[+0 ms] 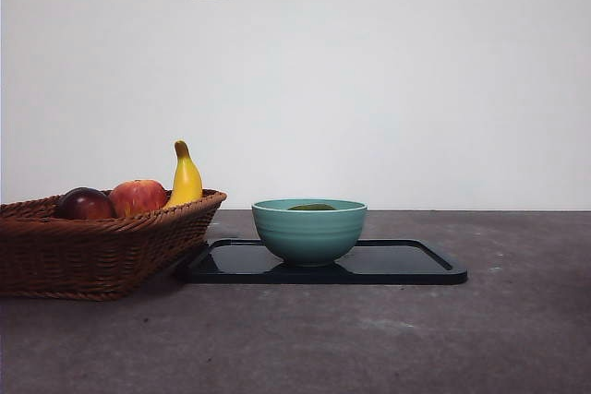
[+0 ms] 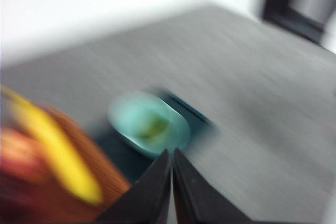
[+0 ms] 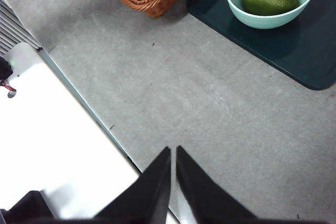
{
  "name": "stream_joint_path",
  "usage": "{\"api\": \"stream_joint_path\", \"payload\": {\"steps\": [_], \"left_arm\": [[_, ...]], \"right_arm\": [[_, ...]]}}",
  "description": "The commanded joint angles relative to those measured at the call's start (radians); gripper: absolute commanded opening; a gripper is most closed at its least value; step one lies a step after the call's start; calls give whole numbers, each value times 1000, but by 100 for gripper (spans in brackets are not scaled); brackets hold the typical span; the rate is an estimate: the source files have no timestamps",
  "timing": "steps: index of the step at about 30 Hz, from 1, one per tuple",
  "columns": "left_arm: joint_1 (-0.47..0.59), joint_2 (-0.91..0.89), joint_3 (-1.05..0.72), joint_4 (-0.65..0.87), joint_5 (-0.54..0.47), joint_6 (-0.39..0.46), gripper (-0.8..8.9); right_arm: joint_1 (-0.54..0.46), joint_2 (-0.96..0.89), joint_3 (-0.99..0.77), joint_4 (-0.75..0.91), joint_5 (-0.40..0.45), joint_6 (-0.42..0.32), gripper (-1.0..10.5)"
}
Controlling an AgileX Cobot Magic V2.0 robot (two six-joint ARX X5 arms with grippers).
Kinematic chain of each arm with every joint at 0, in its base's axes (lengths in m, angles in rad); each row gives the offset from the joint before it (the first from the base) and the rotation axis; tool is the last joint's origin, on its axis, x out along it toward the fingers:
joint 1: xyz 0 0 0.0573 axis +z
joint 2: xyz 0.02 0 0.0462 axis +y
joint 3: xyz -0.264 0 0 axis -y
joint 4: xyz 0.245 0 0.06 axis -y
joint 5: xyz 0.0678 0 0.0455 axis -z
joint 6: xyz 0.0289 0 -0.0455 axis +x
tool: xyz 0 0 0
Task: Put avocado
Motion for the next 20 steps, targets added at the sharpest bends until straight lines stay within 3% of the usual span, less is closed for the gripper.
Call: {"api": "stream_joint_path", "payload": {"steps": [1,5,11,20], "left_arm": [[89,-55,-35,161,-92,43,6],[204,-150,-149,338,-227,45,6],[288,-282,-362,481,-362,45,6],[305,-451,-673,528,-410,41,6]], "right_arm": [[7,6,3,10,0,10,7],[7,6,3,10,0,10,7],[7,6,3,10,0,10,7],[7,6,3,10,0,10,7]]}}
